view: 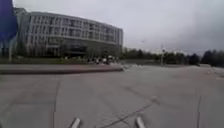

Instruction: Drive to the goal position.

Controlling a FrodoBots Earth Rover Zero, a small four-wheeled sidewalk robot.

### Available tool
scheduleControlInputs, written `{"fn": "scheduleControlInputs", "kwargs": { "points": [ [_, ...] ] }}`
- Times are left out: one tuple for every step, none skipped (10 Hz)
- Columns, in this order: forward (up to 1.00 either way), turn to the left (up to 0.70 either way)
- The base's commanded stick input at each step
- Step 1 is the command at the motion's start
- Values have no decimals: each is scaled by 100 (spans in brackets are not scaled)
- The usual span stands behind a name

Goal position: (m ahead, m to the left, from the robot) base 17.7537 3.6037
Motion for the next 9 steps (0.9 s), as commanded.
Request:
{"fn": "scheduleControlInputs", "kwargs": {
  "points": [
    [82, 0],
    [99, -36],
    [100, -39],
    [100, -39],
    [100, -39],
    [100, -39],
    [100, -39],
    [100, -39],
    [100, -39]
  ]
}}
